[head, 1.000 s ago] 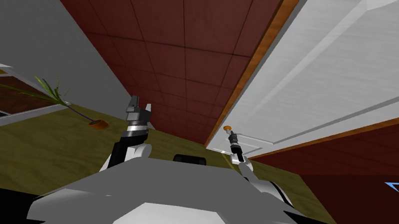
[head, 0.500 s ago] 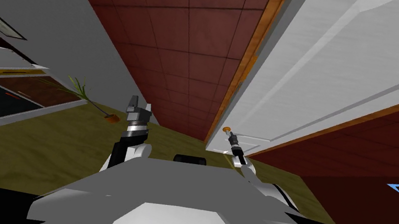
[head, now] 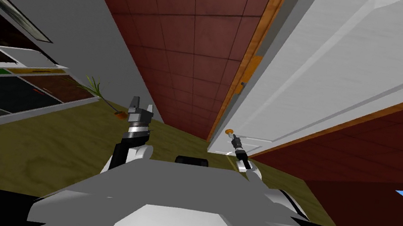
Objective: Pull the door open
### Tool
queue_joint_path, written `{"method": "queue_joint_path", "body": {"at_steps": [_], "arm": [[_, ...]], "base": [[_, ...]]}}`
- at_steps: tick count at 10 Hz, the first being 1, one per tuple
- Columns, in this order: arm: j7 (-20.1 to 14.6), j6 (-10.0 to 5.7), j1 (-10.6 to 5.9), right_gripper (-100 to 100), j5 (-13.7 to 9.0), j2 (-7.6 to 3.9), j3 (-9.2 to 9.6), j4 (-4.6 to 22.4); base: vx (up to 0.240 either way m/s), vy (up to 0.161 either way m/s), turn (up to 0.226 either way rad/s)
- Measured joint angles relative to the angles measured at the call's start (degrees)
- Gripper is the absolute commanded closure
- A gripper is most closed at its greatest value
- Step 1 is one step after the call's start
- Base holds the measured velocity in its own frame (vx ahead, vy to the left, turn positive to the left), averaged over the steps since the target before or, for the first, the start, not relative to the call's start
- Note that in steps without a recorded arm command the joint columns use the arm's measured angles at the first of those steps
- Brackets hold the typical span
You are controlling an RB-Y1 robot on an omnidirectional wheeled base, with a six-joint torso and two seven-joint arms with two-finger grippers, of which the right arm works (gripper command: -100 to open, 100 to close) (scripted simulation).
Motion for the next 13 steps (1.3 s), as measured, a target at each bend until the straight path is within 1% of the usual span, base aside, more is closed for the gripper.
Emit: {"method": "queue_joint_path", "body": {"at_steps": [1,2,4,5,7,8,9,10,12,13], "arm": [[-0.55,-1.04,0.30,100,0.22,-0.39,0.40,0.32],[-1.04,-1.74,1.40,100,0.41,-0.88,0.75,-0.56],[-2.03,-3.30,1.95,100,0.85,-1.55,1.57,0.00],[-2.56,-4.07,2.54,100,1.06,-1.98,1.96,-0.20],[-3.90,-6.12,3.09,100,1.50,-3.11,2.80,0.24],[-4.08,-6.28,3.24,100,1.56,-3.09,2.93,0.29],[-4.43,-6.95,3.92,100,1.53,-3.66,2.92,0.33],[-4.75,-8.20,4.09,100,1.55,-4.01,2.97,1.12],[-5.37,-10.54,5.12,100,1.75,-4.56,3.38,1.80],[-5.63,-12.05,5.31,100,1.82,-4.90,3.50,2.92]], "base": [[-0.175,-0.064,0.094],[-0.154,-0.060,0.075],[-0.138,-0.071,0.072],[-0.151,-0.065,0.096],[-0.132,-0.050,0.054],[-0.146,-0.051,0.208],[-0.190,-0.090,0.197],[-0.175,-0.112,0.161],[-0.162,-0.086,0.149],[-0.189,-0.113,0.190]]}}
